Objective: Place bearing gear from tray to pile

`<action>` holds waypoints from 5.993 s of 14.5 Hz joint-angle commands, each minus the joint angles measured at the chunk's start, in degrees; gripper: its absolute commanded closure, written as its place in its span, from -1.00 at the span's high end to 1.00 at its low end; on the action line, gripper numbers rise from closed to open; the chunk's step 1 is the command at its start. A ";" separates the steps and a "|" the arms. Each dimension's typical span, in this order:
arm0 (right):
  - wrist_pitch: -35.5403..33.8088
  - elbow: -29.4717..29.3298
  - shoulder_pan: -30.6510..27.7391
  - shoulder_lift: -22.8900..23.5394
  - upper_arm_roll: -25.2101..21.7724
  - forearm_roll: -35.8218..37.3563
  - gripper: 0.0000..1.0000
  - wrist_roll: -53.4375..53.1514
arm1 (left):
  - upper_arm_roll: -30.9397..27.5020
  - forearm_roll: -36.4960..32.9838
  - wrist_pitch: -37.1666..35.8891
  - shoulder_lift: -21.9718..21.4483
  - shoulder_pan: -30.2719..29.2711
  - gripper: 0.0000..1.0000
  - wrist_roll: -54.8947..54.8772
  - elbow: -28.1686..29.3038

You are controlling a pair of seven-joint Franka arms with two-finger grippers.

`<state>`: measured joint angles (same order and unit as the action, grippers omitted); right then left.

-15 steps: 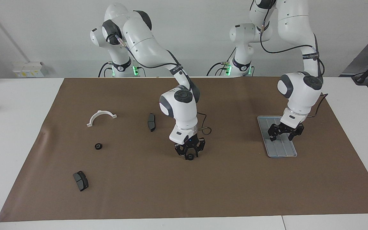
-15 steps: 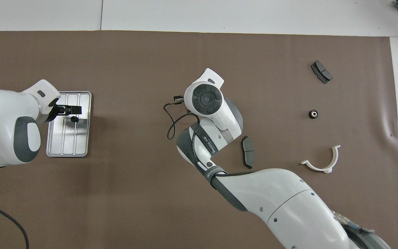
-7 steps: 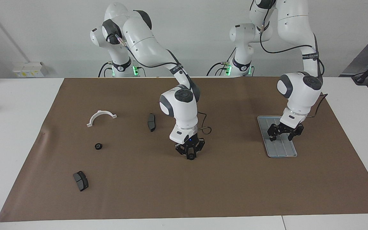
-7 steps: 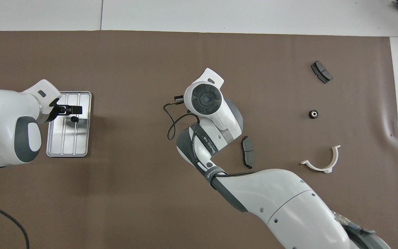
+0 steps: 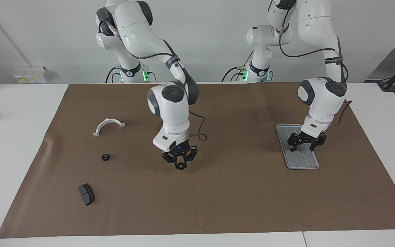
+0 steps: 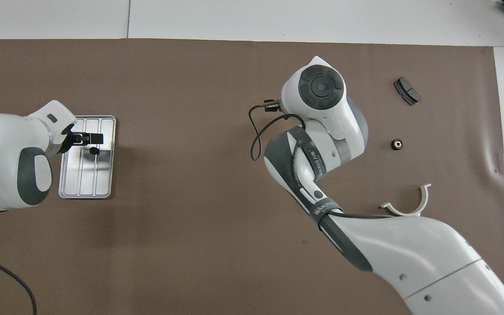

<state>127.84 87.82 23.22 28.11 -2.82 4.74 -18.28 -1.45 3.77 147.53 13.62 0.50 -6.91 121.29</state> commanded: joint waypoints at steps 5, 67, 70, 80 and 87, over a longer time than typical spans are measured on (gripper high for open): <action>4.85 31.41 -9.58 -17.99 0.98 -0.52 -1.00 12.54 | 0.31 0.54 2.93 1.14 -0.67 1.00 -1.00 0.44; 19.90 -10.98 4.54 15.11 3.26 -8.87 1.00 0.08 | 0.31 0.72 -22.77 -5.60 15.78 1.00 9.05 -12.83; 21.13 -12.41 8.23 16.01 3.26 -8.35 1.00 0.08 | 0.22 0.72 -29.47 -9.48 10.68 1.00 2.00 -12.83; 27.90 -19.33 10.00 24.87 2.91 1.06 0.21 3.25 | -0.04 0.28 -48.27 -13.09 2.49 1.00 -3.81 -27.57; 28.51 -20.14 10.62 26.81 2.82 2.46 -0.02 2.99 | 0.04 -0.95 -54.89 -12.65 2.49 1.00 -3.11 -30.93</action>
<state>154.78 70.20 33.72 52.37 0.15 5.86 -15.46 -1.88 3.62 93.66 0.45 3.70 -9.90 90.95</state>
